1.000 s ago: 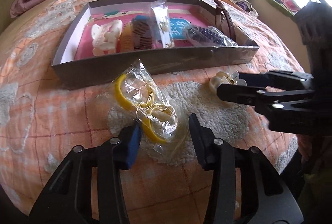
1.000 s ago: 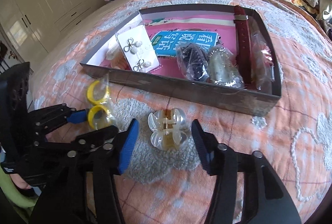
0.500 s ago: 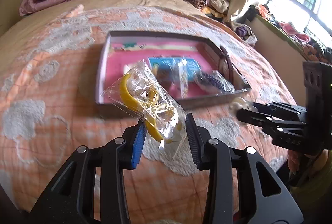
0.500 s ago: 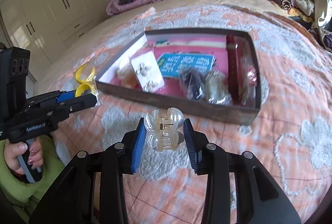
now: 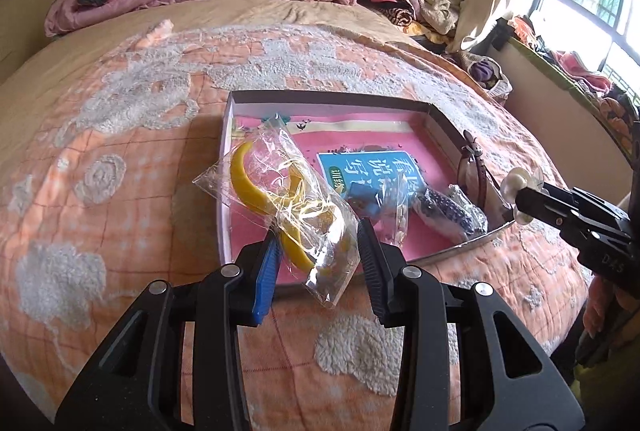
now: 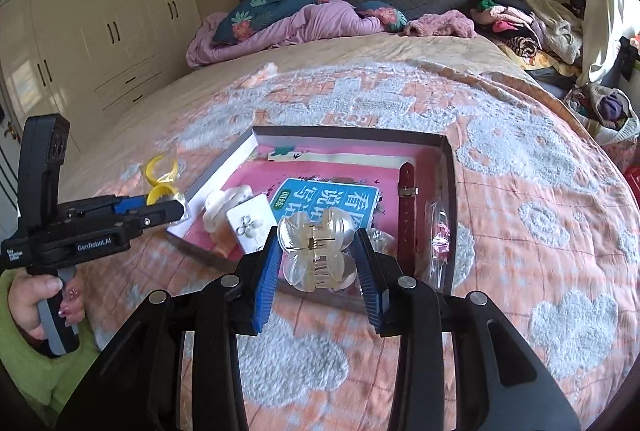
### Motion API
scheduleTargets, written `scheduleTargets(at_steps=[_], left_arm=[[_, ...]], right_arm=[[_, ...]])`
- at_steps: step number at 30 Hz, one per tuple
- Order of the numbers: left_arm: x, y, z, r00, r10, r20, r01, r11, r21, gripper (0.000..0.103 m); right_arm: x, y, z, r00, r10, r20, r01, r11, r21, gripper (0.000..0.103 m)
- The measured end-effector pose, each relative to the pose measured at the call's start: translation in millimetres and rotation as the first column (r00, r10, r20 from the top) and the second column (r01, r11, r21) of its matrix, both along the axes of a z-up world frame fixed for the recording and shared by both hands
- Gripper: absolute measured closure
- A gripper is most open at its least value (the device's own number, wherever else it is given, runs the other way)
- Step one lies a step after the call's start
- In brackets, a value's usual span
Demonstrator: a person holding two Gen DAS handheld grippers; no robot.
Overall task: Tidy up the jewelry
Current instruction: 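Carry yellow hair ties bag over the box while right gripper carries claw clip there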
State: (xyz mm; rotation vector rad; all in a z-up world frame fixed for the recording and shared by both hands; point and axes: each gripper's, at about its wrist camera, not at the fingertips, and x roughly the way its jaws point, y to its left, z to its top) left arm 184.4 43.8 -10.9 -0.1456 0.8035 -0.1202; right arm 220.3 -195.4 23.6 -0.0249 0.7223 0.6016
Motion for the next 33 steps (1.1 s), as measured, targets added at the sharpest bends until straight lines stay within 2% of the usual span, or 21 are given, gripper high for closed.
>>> scheduleTargets(at_steps=[13,33], left_arm=[[17.3,-11.1,-19.0,0.999,-0.031,-0.04,0.031,0.999,-0.01,0.073],[25.7,-12.7,-27.6,0.998,-0.029,-0.057,0.028,0.999,-0.021,0.073]], right_arm=[[25.6,2.4,-19.2,0.996,-0.088,-0.032,0.087,0.996,-0.011,0.068],[40.8,10.7,-39.0,0.989,-0.132,-0.06,0.129,0.991,-0.044,0.068]])
